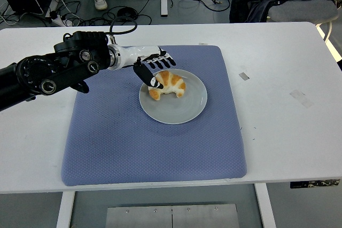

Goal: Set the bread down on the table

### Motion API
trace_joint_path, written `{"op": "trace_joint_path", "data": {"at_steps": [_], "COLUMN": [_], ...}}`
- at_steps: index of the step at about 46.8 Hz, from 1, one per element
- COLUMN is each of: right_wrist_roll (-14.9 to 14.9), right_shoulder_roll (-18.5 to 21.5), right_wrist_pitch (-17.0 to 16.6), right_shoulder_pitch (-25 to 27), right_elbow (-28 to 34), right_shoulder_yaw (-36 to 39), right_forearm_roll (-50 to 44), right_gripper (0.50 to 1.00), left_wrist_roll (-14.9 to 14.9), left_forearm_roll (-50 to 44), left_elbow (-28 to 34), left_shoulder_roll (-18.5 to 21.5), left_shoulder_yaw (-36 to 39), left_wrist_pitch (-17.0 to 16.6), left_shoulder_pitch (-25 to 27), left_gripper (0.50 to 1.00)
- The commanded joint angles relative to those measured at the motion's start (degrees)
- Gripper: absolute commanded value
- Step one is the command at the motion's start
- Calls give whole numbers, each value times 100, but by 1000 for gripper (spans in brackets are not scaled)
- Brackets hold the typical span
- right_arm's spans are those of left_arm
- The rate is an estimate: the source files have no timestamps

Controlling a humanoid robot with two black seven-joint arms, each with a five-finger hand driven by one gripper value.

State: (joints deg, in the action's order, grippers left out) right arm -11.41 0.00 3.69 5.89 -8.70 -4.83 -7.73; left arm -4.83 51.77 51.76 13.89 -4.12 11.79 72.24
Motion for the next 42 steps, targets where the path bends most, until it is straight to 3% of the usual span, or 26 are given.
{"op": "trace_joint_path", "data": {"at_steps": [1, 42], "right_wrist_roll": [-2, -2], "right_shoulder_roll": [0, 0], "right_wrist_pitch": [0, 0], "right_shoulder_pitch": [0, 0], "right_elbow": [0, 0], "right_shoulder_yaw": [0, 0], "right_forearm_roll": [0, 0], "right_gripper": [1000, 1000], "left_wrist_roll": [-1, -1], "left_forearm_roll": [0, 263], "left_elbow": [9, 18], "left_shoulder_roll": [-1, -1], "left_shoulder_yaw": [-1, 17], "left_wrist_pitch": [-10, -116], "left_shoulder_pitch": [1, 1], "left_gripper": [831, 822]}}
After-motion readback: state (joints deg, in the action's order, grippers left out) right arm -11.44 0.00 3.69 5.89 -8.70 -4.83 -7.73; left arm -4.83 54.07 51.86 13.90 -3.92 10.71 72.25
